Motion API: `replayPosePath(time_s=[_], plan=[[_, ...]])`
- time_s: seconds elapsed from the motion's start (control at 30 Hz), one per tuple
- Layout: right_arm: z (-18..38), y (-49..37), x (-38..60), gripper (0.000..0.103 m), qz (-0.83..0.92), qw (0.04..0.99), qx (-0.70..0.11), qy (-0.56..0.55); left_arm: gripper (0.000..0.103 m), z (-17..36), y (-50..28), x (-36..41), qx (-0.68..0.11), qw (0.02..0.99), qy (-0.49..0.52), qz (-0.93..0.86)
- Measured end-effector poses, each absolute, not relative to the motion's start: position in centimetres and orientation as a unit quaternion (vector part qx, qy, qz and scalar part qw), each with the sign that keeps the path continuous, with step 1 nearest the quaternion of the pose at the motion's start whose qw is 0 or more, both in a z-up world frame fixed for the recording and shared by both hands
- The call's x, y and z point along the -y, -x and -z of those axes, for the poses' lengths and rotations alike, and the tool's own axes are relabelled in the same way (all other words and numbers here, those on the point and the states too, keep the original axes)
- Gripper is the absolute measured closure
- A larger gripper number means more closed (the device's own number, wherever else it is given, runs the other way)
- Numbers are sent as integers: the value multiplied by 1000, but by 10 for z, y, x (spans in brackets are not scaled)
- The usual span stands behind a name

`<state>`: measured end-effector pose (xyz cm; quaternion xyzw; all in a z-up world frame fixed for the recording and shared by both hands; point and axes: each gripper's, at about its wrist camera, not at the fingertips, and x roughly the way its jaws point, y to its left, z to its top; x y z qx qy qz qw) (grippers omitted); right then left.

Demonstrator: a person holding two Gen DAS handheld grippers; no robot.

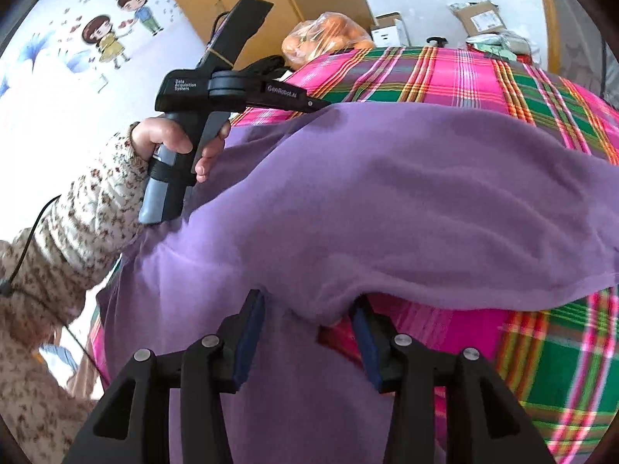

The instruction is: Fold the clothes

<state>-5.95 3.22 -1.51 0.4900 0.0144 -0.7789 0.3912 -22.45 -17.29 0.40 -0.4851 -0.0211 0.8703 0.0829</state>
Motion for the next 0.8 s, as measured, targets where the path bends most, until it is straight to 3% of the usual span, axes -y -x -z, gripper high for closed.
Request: replayPosePath(time_s=[0.27, 0.43, 0.53, 0.8], plan=[[-18, 81, -92, 57, 800, 379, -5, -465, 89, -4, 214, 178, 5, 77, 487, -870], [-18, 141, -128, 57, 855, 258, 38, -449, 89, -4, 211, 176, -1, 72, 488, -870], [-15, 169, -131, 57, 878, 210, 5, -431, 89, -5, 209, 173, -6, 71, 489, -869], [6, 210, -91, 56, 856, 248, -72, -447, 88, -4, 210, 176, 4, 71, 489, -869]])
